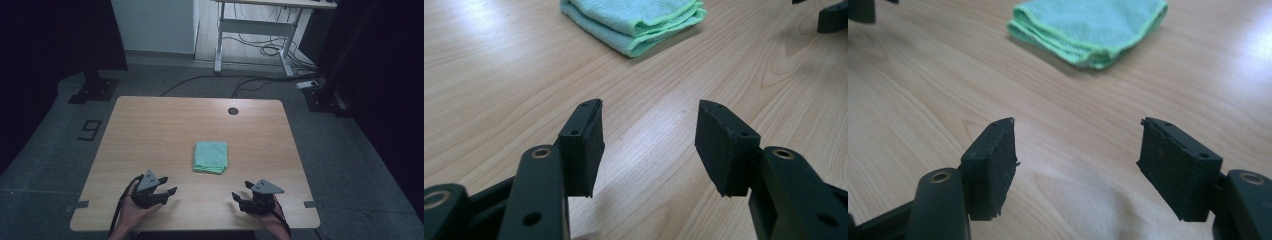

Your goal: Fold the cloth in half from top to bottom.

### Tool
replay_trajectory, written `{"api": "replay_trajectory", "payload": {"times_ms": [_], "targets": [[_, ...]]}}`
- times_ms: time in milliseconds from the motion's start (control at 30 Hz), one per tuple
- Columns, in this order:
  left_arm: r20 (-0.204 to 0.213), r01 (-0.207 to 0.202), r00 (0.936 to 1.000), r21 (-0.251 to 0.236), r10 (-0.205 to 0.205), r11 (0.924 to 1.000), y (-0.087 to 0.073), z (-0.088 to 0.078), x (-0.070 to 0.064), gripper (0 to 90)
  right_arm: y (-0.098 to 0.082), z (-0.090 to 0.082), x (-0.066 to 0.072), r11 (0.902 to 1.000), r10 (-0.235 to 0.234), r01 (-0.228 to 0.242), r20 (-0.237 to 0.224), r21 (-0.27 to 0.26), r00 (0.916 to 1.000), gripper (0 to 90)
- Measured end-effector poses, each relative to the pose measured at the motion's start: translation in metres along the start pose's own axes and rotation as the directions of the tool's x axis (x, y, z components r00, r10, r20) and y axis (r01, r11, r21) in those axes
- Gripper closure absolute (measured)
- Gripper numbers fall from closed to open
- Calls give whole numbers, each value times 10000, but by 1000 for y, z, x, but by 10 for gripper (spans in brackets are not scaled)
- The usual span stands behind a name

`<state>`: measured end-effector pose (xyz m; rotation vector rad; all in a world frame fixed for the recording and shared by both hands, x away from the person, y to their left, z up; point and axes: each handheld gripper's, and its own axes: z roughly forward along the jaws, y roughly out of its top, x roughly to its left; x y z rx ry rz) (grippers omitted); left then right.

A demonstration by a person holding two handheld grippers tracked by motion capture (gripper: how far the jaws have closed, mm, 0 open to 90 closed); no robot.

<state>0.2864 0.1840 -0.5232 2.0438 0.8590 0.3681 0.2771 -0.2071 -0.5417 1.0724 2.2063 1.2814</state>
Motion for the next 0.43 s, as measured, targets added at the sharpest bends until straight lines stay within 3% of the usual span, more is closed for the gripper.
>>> {"api": "replay_trajectory", "payload": {"times_ms": [167,433], "targets": [[-47,37,10000,-81,-37,10000,0,-3,1,445,-5,1,-2,9999,29,-30,71,166,10000,307],[-30,50,10000,-25,-50,10000,0,-1,2,431,-4,-1,-5,9999,99,-99,78,18,9999,303]]}}
